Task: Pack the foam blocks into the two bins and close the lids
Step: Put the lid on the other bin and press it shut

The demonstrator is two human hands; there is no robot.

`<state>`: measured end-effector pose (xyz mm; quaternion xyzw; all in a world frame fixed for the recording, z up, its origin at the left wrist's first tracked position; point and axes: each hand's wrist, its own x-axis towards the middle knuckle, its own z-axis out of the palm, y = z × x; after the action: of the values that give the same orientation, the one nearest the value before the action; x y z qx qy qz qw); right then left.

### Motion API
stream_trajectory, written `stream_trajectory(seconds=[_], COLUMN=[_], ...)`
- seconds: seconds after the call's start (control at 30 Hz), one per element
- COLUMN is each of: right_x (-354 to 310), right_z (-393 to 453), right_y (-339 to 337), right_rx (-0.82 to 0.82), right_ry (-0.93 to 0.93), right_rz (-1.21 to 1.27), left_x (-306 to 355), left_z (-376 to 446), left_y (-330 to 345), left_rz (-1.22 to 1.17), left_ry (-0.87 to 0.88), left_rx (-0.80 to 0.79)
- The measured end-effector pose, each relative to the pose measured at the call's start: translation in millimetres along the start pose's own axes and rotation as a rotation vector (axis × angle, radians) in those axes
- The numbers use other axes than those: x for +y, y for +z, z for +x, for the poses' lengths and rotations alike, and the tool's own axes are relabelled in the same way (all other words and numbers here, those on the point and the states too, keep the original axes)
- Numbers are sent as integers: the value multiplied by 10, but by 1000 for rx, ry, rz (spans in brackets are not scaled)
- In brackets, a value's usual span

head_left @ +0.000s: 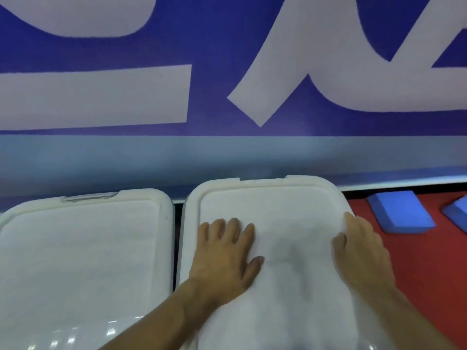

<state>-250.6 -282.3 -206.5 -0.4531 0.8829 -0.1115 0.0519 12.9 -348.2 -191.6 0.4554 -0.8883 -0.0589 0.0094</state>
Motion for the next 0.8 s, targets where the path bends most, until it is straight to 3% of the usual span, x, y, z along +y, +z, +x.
stream_trajectory(seconds=[0.07, 0.13, 0.23, 0.3, 0.4, 0.47, 0.53, 0.7, 0.8], right_x=[-142, -425, -929, -1097, -1162, -1189, -1219, -1281, -1365], right_z=[158, 435, 795, 873, 752, 753, 802, 895, 1097], right_y=[-7, -2, 143, 327, 355, 252, 199, 357, 261], right_rx=[80, 73, -172, -228, -27, -11, -91, -195, -481], right_ry=[-78, -272, -501, -502, -520, -607, -639, -565, -469], right_rz=[-47, -51, -117, -191, -297, -413, -452, -261, -322], left_x=[-148, -337, -520, -515, -496, -535, -607, -749, -737], left_z=[326, 757, 1095, 1051, 946, 955, 970, 995, 1108], left_y=[-56, -89, -5, 85, 100, 50, 35, 55, 23], left_rz=[19, 50, 48, 62, 105, 129, 103, -48, -102], left_ry=[-75, -136, -132, -136, -118, -94, -68, -62, -112], left_rx=[108, 104, -41, -14, 42, 41, 35, -60, -218])
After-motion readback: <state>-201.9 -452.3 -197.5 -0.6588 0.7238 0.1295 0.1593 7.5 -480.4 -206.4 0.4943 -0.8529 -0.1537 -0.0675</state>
